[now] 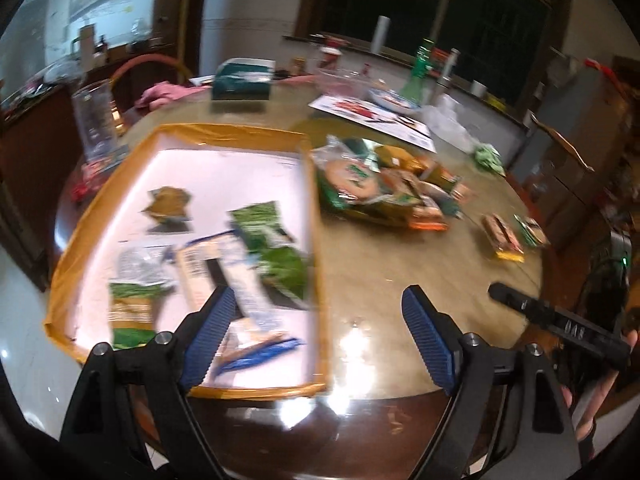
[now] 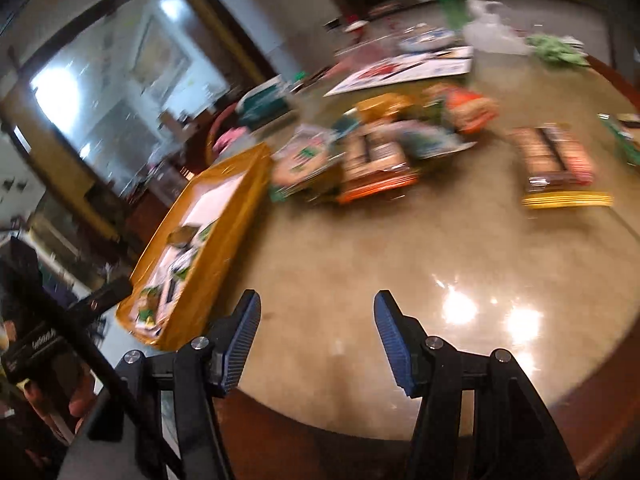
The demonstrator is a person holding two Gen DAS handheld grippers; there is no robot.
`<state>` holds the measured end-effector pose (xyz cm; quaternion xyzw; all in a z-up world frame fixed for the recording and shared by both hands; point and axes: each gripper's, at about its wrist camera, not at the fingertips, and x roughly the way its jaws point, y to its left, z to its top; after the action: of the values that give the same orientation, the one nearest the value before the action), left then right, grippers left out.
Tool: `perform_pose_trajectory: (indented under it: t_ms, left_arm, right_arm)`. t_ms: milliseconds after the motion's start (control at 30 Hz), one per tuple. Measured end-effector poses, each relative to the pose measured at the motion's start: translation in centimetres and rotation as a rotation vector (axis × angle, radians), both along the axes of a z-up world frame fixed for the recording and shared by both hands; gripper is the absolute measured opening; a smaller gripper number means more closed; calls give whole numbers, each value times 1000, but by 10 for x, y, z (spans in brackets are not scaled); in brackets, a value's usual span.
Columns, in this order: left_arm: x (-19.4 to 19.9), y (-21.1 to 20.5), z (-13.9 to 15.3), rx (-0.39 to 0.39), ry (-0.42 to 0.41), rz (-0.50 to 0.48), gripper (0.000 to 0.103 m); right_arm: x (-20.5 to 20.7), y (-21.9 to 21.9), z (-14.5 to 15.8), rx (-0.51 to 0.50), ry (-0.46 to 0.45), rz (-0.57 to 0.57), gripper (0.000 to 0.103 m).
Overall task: Organize snacks
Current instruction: 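Grasp the red-labelled cracker pack with the right gripper, then grasp a long cracker pack with the left gripper while the right holds its pack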
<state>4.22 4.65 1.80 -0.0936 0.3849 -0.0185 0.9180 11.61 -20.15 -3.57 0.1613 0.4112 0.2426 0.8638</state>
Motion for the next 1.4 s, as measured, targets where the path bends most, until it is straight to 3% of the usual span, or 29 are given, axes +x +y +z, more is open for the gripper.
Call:
perform_pose_trajectory:
  t_ms: [133, 367, 567, 700, 900, 1000, 1100, 1233, 1400]
  left_arm:
    - [4, -24, 2, 19, 17, -45, 86]
    - [6, -42, -2, 40, 28, -58, 86]
    - [8, -41, -5, -1, 51, -49, 86]
    - [8, -45, -9, 16, 65, -56, 86]
    - [10, -50, -11, 22, 67, -73, 86]
    - [13, -53, -12, 32, 82, -69, 86]
    - [22, -55, -10, 18, 102, -75, 86]
    - [48, -60, -9, -67, 140, -103, 86]
    - [95, -70, -16, -150, 187, -101, 86]
  right_arm:
    - [6, -39, 9, -21, -21, -127, 79]
    - [51, -100, 13, -65, 18, -274, 79]
    - [101, -124, -4, -142, 110, -352, 79]
    - [117, -120, -15, -135, 154, -333, 79]
    - [122, -82, -18, -400, 119, -330, 79]
    - [113, -74, -20, -491, 93, -348, 69]
    - [91, -72, -21, -493, 78, -360, 68]
    - [54, -58, -20, -458, 33, -304, 68]
    - [51, -50, -22, -411, 11, -283, 68]
